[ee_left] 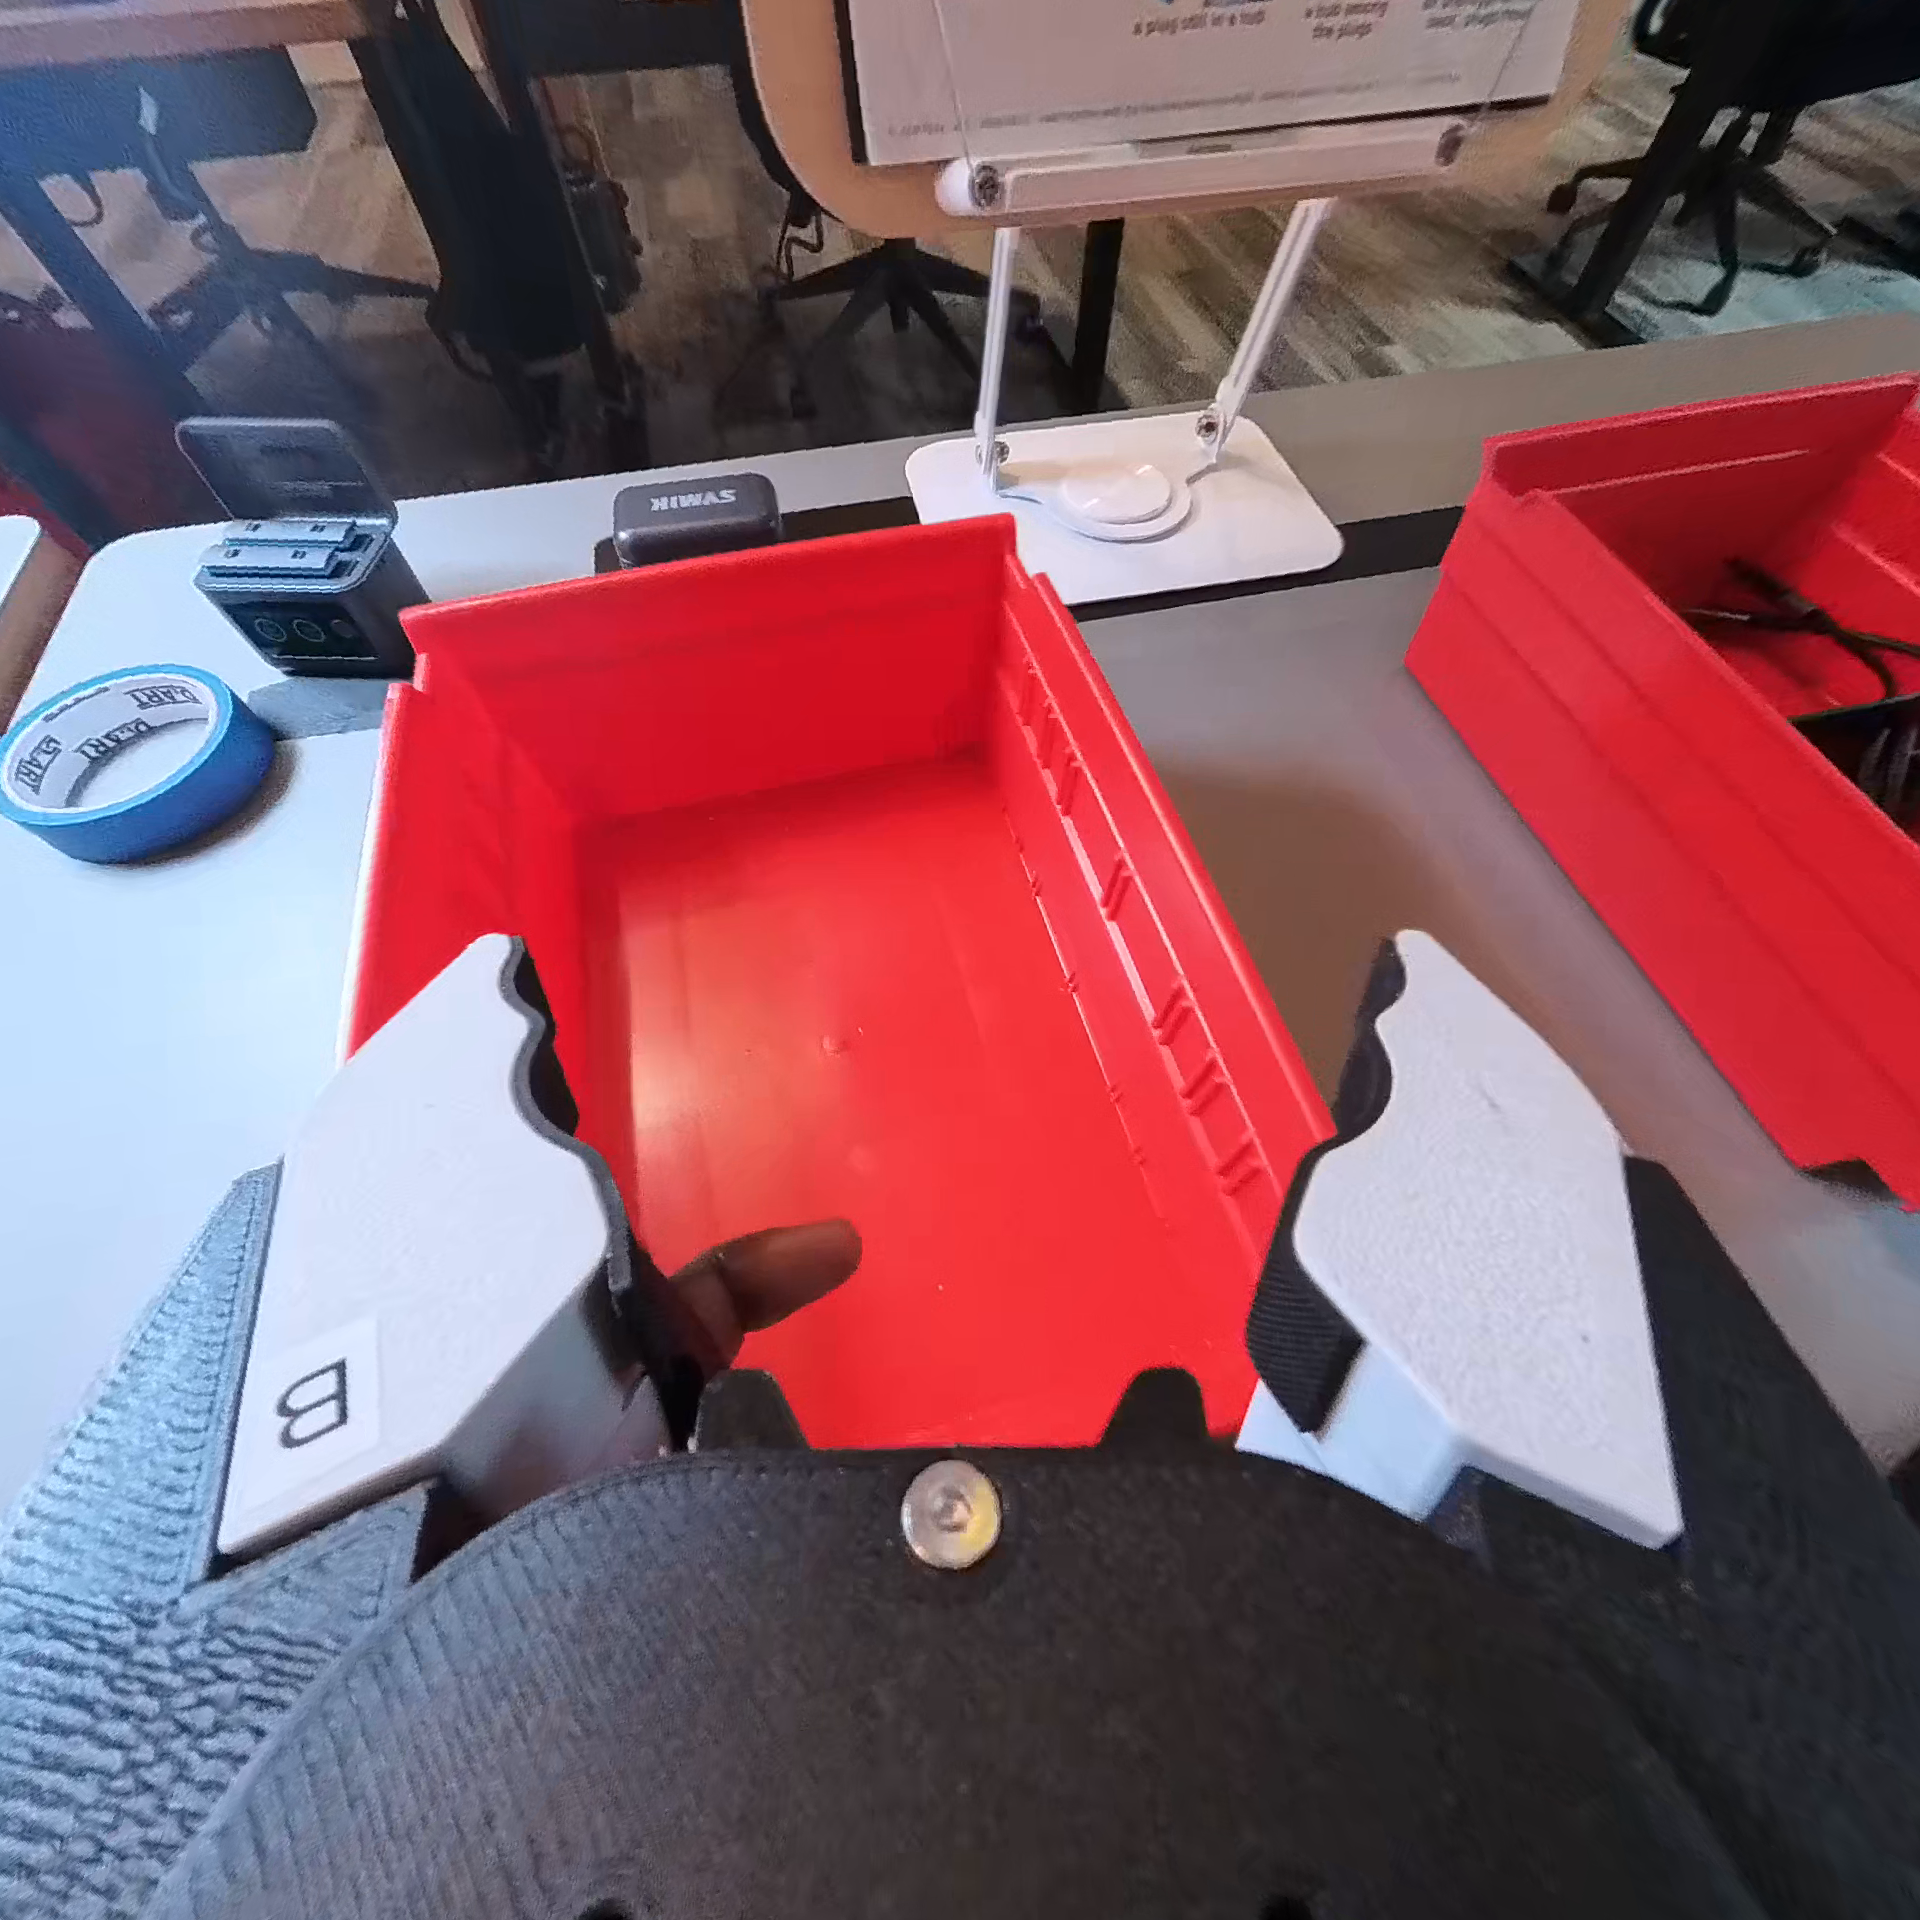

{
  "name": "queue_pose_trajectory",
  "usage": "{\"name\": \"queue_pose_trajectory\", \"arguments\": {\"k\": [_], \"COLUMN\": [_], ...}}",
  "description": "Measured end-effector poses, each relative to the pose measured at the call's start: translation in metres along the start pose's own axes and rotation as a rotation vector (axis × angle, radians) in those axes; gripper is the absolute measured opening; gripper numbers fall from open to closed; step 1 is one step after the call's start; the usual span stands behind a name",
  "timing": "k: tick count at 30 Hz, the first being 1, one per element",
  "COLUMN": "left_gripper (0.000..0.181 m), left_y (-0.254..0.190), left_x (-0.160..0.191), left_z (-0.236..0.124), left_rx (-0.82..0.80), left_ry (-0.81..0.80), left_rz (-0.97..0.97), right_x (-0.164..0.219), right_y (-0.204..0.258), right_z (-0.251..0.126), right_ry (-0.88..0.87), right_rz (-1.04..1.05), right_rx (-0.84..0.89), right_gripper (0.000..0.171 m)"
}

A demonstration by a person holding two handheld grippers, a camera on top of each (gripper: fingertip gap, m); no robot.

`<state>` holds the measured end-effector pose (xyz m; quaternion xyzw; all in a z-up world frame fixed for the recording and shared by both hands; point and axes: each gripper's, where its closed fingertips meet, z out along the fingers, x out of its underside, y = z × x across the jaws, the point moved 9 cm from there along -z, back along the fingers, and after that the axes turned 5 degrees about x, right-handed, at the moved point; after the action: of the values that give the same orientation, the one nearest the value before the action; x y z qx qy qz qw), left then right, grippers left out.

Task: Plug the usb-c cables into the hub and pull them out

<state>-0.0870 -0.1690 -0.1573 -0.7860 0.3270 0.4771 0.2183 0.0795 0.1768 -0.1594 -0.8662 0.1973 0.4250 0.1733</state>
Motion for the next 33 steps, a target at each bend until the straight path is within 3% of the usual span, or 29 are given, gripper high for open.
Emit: {"name": "queue_pose_trajectory", "arguments": {"k": [17,23,33], "left_gripper": [0.14,0.134,0.13], "left_y": [-0.055,-0.074,-0.114], "left_x": [0.041,0.07,0.105], "left_z": [-0.056,-0.06,-0.058], "left_rx": [-0.082,-0.132,-0.117], "left_ry": [-0.172,-0.238,-0.219], "left_rz": [0.026,0.015,0.09], "right_x": [0.057,0.086,0.118], "right_y": [0.02,0.051,0.102], "right_z": [-0.076,-0.123,-0.154], "right_ry": [-0.185,-0.311,-0.313], "right_rz": [0.037,0.086,-0.117], "right_rx": [-0.041,-0.234,-0.155], "right_gripper": [0.133,0.125,0.126]}}
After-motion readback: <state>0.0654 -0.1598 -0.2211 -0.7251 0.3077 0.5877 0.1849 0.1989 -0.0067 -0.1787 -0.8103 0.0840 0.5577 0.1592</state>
